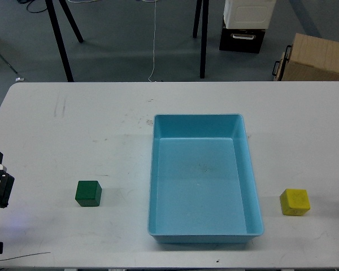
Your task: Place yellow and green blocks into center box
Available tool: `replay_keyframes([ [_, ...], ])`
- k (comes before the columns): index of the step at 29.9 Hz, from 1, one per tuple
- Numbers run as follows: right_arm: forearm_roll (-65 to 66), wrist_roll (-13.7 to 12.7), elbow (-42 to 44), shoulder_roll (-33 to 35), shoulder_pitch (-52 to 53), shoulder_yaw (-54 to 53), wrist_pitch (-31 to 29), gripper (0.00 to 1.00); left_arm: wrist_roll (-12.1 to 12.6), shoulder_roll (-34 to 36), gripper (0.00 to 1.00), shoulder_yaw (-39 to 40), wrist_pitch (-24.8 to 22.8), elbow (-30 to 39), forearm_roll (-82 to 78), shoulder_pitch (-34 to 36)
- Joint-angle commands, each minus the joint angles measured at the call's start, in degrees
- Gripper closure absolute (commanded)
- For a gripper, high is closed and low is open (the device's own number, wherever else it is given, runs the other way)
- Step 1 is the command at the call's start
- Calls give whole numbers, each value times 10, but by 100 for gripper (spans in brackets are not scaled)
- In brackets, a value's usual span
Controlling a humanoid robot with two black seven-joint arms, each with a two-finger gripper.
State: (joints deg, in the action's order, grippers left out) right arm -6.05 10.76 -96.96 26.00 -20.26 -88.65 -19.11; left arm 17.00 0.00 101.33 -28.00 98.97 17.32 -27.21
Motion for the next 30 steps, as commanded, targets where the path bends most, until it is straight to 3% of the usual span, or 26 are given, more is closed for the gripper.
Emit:
replay_keyframes([
  [1,68,-10,0,78,49,39,50,0,1,0,0,-1,0,-1,0,1],
  [7,161,-68,3,207,153,141,84,0,0,0,0,-2,0,-1,0,9],
  [13,286,-100,14,298,323,317,113,0,-1,0,0,-36,0,-3,-1,15],
  [17,354,-127,20,325,464,456,113,0,-1,0,0,-45,0,-6,-1,15],
  [22,443,-195,20,336,662,657,104,0,-1,0,0,-44,0,-7,0,16],
  [24,481,-211,20,336,729,735,95,0,-2,0,0,-44,0,-8,0,16],
  [30,520,-247,29,337,849,858,1,0,-1,0,0,-45,0,-14,0,16],
])
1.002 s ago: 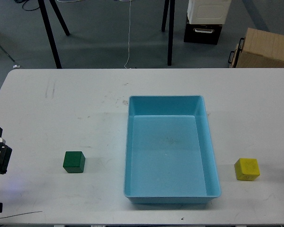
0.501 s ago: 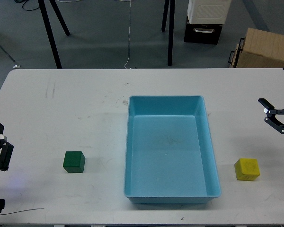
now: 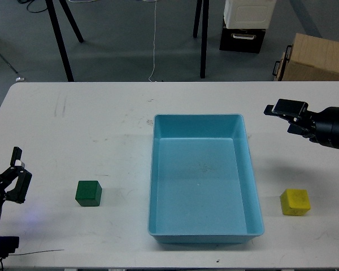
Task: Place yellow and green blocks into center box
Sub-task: 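Move the right gripper down over the yellow cube and close on it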
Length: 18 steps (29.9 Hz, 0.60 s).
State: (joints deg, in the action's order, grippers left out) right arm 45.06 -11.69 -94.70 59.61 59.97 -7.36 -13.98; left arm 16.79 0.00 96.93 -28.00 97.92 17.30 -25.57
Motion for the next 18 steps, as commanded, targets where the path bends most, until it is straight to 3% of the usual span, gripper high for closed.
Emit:
replay_keyframes([
  [1,9,-32,9,2,52,50,-68,0,0,0,0,-1,0,-4,0,0],
  [7,20,-100,13,5,47,93,-131,0,0,0,0,-1,0,-10,0,1],
  [18,63,-112,10,-17,45,154,-130,0,1,0,0,-4,0,-24,0,10],
])
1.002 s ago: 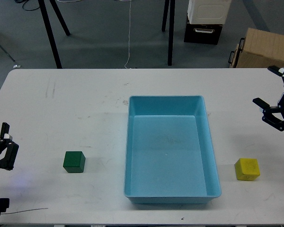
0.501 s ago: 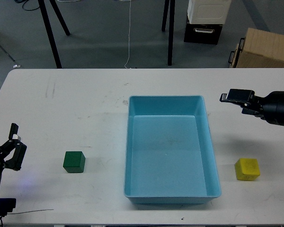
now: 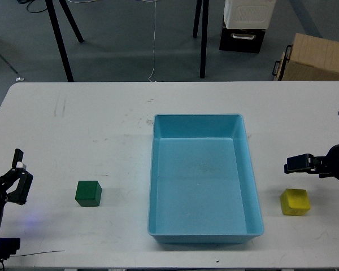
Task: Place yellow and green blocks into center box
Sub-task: 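Move the right gripper down over the yellow cube and close on it, then lift the yellow cube with the right gripper and lower it into the tray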
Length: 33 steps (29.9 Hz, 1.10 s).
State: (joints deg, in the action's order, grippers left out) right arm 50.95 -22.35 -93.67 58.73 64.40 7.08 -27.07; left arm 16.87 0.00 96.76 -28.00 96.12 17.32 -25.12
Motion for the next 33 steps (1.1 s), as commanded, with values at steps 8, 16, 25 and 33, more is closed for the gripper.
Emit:
replay_keyframes([
  [8,4,-7,2,-29,-10,14,3,0,0,0,0,-12,0,-8,0,8],
  [16,4,-8,7,-60,-32,14,8,0,0,0,0,-13,0,-16,0,8],
  [25,6,-8,7,-63,-51,14,25,32,0,0,0,-13,0,-17,0,8],
  [33,8,-16,6,-63,-54,11,54,89,0,0,0,-14,0,-17,-1,7],
])
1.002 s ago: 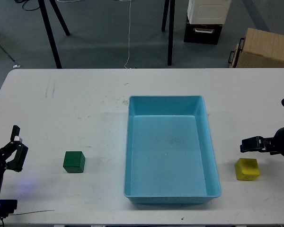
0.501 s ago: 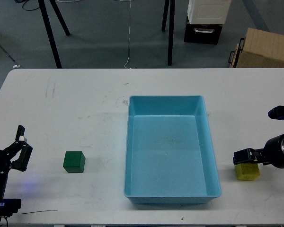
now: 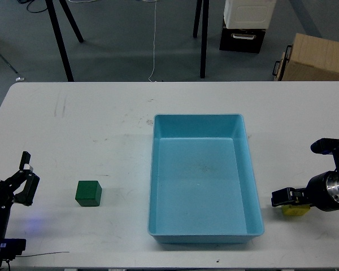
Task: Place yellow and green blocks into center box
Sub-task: 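Lift the yellow cube with the right gripper and lower it into the tray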
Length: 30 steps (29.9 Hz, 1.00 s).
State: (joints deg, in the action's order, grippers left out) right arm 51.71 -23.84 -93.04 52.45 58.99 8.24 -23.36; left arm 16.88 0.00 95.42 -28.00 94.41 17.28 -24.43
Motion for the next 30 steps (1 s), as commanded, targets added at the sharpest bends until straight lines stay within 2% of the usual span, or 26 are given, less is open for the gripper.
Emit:
replay_keyframes([
  [1,1,-1,0,1,-1,-2,19,92,0,0,0,-1,0,0,-1,0],
  [6,-3,-2,-12,11,9,-16,21,97,0,0,0,-8,0,0,0,-1],
  [8,-6,-2,-32,36,25,-44,21,98,0,0,0,-8,0,0,0,-1],
  [11,-27,1,-62,70,76,-80,17,98,0,0,0,-8,0,1,0,-2],
  [14,-89,1,-61,62,159,-75,17,98,0,0,0,-8,0,1,0,-1],
  [20,-137,3,-25,-84,266,17,40,98,0,0,0,-8,0,1,0,-1],
  [26,-136,3,33,-226,260,88,81,98,-1,0,0,-8,0,0,0,-1],
  [30,-136,3,75,-284,231,100,93,94,-1,0,0,-8,0,0,0,-1],
])
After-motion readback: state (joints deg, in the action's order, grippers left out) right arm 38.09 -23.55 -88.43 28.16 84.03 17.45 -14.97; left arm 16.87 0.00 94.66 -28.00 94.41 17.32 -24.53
